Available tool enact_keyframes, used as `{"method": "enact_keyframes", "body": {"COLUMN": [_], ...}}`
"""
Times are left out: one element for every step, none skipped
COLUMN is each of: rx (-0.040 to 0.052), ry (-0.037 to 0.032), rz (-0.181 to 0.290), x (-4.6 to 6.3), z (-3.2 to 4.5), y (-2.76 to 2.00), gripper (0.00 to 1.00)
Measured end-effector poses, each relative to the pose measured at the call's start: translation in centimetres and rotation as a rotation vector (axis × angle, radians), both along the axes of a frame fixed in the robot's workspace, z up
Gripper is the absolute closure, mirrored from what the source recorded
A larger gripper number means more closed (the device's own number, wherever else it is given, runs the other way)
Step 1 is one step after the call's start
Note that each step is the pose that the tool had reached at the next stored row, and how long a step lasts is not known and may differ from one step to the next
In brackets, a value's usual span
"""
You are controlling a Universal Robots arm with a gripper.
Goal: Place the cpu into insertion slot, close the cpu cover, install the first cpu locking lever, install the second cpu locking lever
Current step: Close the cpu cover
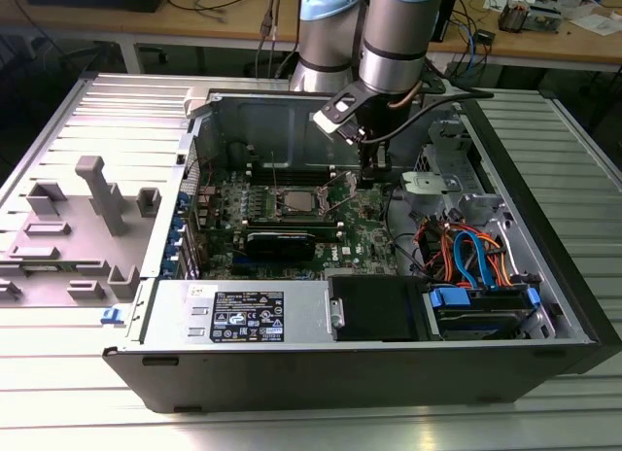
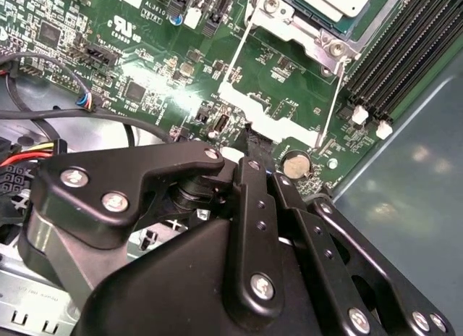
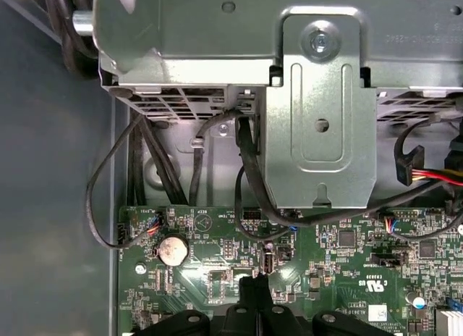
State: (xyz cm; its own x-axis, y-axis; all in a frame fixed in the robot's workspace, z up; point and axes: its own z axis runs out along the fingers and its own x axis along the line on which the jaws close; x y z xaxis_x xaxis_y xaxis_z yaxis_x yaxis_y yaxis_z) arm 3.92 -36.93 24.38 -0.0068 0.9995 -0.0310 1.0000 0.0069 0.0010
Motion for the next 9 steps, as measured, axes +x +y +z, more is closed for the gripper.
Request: {"method": "enact_keyframes", "body": {"rx": [0.0000,0.0000,0.0000,0.0000,0.0000,-0.0001,0.0000,-0.0001,0.0000], "ry": [0.0001,0.0000,0.0000,0.0000,0.0000,0.0000,0.0000,0.0000,0.0000], "rz": [0.000,0.000,0.000,0.000,0.000,0.000,0.000,0.000,0.000], "x": [-0.08,-0.19,-0.36,-0.43,-0.51,-0.54,-0.55,-0.59,-0.63], "z": [0.00,0.00,0.00,0.00,0.00,0.00,0.00,0.00,0.00], "y": [0.00,0.00,0.00,0.00,0.00,0.00,0.00,0.00,0.00], "gripper": [0.89,0.89,0.89,0.89,0.89,0.89,0.89,0.89,0.89]}}
